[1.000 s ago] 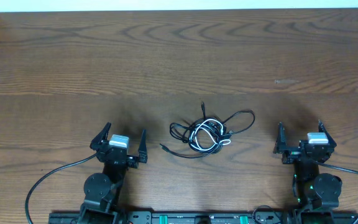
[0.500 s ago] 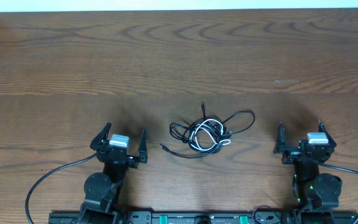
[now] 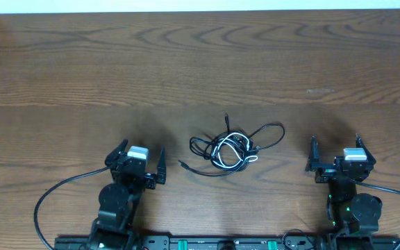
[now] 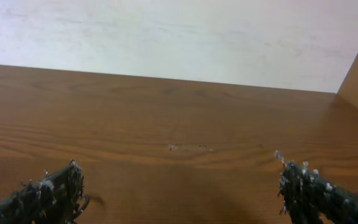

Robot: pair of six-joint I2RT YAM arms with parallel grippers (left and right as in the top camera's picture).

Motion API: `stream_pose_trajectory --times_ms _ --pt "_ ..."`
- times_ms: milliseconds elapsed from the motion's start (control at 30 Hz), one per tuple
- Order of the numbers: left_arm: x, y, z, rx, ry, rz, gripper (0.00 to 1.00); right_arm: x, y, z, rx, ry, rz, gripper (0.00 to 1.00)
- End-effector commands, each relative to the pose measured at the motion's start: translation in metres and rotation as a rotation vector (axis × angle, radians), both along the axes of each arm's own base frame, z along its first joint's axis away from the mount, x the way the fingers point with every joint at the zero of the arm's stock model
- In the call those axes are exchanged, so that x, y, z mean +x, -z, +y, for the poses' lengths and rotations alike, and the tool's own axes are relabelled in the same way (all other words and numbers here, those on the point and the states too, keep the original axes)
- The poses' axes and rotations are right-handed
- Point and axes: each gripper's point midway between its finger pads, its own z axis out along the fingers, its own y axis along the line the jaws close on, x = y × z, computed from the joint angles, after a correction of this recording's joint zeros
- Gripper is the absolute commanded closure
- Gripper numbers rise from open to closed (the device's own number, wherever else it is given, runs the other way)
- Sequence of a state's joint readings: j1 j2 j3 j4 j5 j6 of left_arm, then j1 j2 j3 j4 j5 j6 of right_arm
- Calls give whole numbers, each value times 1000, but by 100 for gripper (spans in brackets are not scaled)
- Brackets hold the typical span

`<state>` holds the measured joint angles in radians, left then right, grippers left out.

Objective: Untangle cables

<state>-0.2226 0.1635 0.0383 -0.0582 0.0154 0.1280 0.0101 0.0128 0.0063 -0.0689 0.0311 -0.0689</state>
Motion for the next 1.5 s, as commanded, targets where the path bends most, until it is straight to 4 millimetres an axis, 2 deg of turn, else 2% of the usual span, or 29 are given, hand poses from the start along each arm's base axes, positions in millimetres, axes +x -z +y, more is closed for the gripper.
stream_pose_trajectory --times_ms 0,633,1167,1467 --pt "3 -10 5 -3 -32 16 0 0 0 -1 12 4 -2 1" --pt "21 7 1 53 -32 248 0 0 0 -1 12 4 -2 1" --pt "26 22 -5 96 -9 489 0 0 0 -1 12 5 -2 1" --pt "30 31 -10 102 10 568 0 0 0 -1 12 4 -2 1"
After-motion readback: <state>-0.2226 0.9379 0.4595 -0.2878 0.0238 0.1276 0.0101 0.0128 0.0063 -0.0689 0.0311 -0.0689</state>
